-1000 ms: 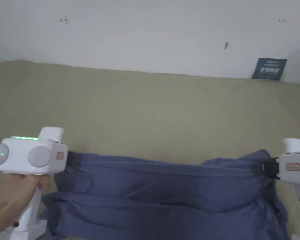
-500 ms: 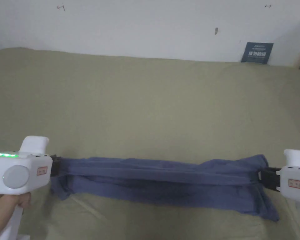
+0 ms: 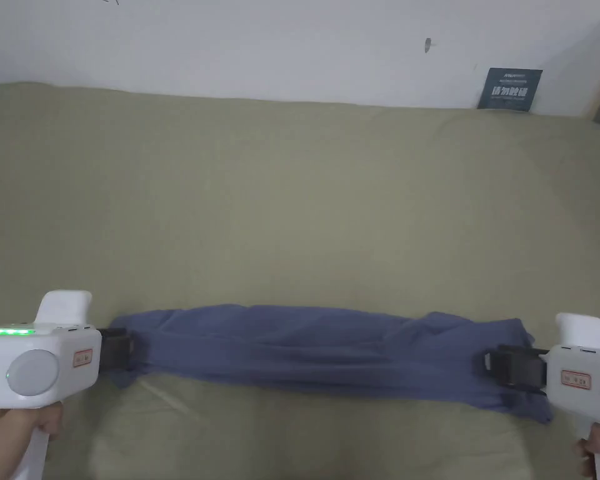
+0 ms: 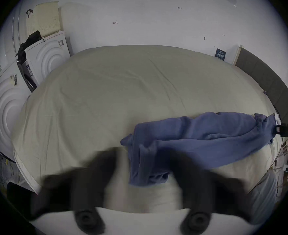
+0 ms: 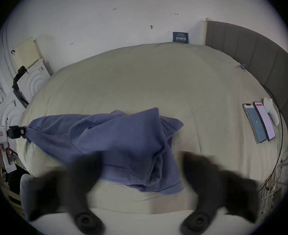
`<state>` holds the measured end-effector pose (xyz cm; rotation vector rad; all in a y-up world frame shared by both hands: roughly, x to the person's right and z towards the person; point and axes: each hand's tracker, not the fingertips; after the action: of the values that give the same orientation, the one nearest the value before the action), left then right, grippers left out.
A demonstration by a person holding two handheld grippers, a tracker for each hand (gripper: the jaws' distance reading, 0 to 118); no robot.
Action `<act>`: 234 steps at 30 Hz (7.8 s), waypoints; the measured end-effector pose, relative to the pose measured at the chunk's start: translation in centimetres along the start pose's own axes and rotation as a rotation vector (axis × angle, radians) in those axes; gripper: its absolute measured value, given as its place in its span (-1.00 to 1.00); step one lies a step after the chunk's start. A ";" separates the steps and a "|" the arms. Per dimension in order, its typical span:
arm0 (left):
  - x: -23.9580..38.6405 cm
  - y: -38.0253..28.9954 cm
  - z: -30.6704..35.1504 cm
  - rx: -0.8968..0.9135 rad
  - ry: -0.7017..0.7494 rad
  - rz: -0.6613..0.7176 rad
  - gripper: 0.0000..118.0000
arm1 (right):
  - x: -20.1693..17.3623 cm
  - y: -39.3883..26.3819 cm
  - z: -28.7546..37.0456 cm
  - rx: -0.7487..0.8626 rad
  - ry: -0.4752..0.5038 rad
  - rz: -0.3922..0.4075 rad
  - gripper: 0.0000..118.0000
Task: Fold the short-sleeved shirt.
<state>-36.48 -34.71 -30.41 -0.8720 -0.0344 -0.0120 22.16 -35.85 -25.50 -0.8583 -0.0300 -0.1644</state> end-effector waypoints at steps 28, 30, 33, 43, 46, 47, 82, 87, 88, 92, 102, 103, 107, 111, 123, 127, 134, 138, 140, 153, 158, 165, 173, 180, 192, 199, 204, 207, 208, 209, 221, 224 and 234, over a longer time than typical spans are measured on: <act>-8.3 4.2 -0.8 -0.163 -0.366 0.375 -0.99 | -22.7 -1.2 0.3 0.491 -0.036 0.210 -0.87; -10.4 4.7 -2.5 -0.219 -0.445 0.419 -0.99 | -23.2 -1.0 0.2 0.497 -0.041 0.206 -0.87; -12.6 4.7 -4.2 -0.278 -0.551 0.505 -0.99 | -23.5 -1.2 0.2 0.506 -0.046 0.202 -0.87; -12.9 3.2 -6.3 -0.293 -0.663 0.527 0.53 | -23.1 -1.2 -0.5 0.466 -0.047 0.196 -0.87; -11.2 2.4 -6.1 -0.358 -0.666 0.490 0.92 | -22.8 -1.2 -0.5 0.463 -0.050 0.196 -0.87; -11.2 2.4 -6.2 -0.325 -0.683 0.519 0.89 | -22.8 -1.2 -0.4 0.461 -0.050 0.197 -0.87; 0.6 8.7 5.0 -0.199 -0.328 0.000 -0.84 | -20.4 -1.1 4.3 0.517 -0.016 0.164 -0.87; 9.5 8.7 3.5 -0.246 -0.352 -0.167 -0.84 | -19.3 -1.1 4.6 0.513 -0.045 0.148 -0.87; 10.7 8.6 2.9 -0.261 -0.354 -0.175 -0.84 | -19.0 -1.1 4.5 0.511 -0.047 0.147 -0.87; 16.6 7.1 -0.4 -0.309 -0.365 -0.233 -0.84 | -18.3 -1.0 4.4 0.513 -0.062 0.139 -0.87; 19.1 3.9 -4.5 -0.238 -0.437 -0.118 0.91 | -17.8 -1.2 3.5 0.475 -0.073 0.151 -0.87; 17.8 4.1 -3.8 -0.215 -0.481 -0.065 0.90 | -17.7 -1.3 3.4 0.472 -0.074 0.151 -0.87; 11.7 5.6 -0.6 -0.168 -0.640 0.163 0.59 | -17.5 -1.3 3.4 0.471 -0.066 0.129 -0.87; 8.3 6.1 -0.9 -0.138 -0.612 0.258 -0.99 | -17.5 -1.1 3.4 0.476 -0.061 0.126 -0.87; 20.2 2.3 -8.5 -0.389 -0.677 0.182 -0.99 | -17.1 -0.5 2.9 0.459 -0.053 0.134 -0.87; 21.3 1.7 -9.9 -0.383 -0.680 0.214 -0.99 | -16.8 -0.5 2.5 0.446 -0.053 0.143 -0.87; 17.5 2.9 -7.8 -0.392 -0.761 0.264 -0.99 | -17.2 -0.7 2.2 0.439 -0.050 0.137 -0.87; 11.6 5.0 -3.4 -0.279 -0.796 0.262 -0.99 | -17.8 -0.8 2.4 0.446 -0.044 0.141 -0.87; 8.2 5.6 -2.1 -0.243 -0.762 0.269 -0.99 | -18.0 -0.8 2.4 0.449 -0.038 0.141 -0.87; 2.4 3.9 -6.5 -0.401 -0.815 0.353 1.00 | -19.5 -0.3 1.8 0.477 -0.028 0.154 -0.87; 3.2 2.3 -9.0 -0.448 -0.860 0.454 0.98 | -19.2 -0.5 1.7 0.469 -0.031 0.160 -0.87; 6.2 1.9 -9.9 -0.430 -0.824 0.485 -0.78 | -18.5 -0.3 2.2 0.470 -0.043 0.154 -0.87; 3.8 3.1 -5.6 -0.344 -0.760 0.559 -0.79 | -18.3 0.2 3.5 0.484 -0.028 0.170 -0.87; -1.7 5.6 2.5 -0.185 -0.487 0.486 -0.79 | -19.3 0.7 3.7 0.506 -0.002 0.171 -0.87; 9.9 9.0 3.8 -0.196 -0.440 0.189 -0.79 | -19.6 0.5 3.9 0.509 0.007 0.189 -0.87; 20.6 8.6 0.4 -0.253 -0.457 0.019 -0.79 | -18.1 0.4 4.0 0.498 -0.016 0.181 -0.87; 25.7 6.3 -3.8 -0.313 -0.448 -0.077 -0.46 | -16.9 0.4 3.8 0.493 -0.038 0.161 -0.87; 26.0 5.8 -4.9 -0.363 -0.548 -0.025 1.00 | -16.4 0.5 3.7 0.488 -0.048 0.153 -0.87; 25.4 5.8 -4.0 -0.295 -0.572 0.017 1.00 | -16.2 0.4 3.7 0.487 -0.050 0.150 -0.87; 24.5 6.0 -3.5 -0.273 -0.596 0.034 0.91 | -16.1 0.4 3.7 0.487 -0.051 0.149 -0.87; 19.1 5.4 -5.9 -0.318 -0.806 0.230 -0.99 | -15.8 0.1 3.2 0.474 -0.041 0.107 -0.87; 21.4 3.1 -8.5 -0.419 -0.900 0.248 -0.99 | -15.6 -0.2 2.8 0.462 -0.046 0.120 -0.87; 22.5 1.5 -8.3 -0.381 -0.844 0.245 -0.99 | -14.8 -0.6 2.4 0.433 -0.064 0.119 -0.87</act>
<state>-13.76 -40.01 -36.10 -1.2044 -0.7331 0.5966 7.58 -32.48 -24.88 -0.4313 -0.0715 -0.0154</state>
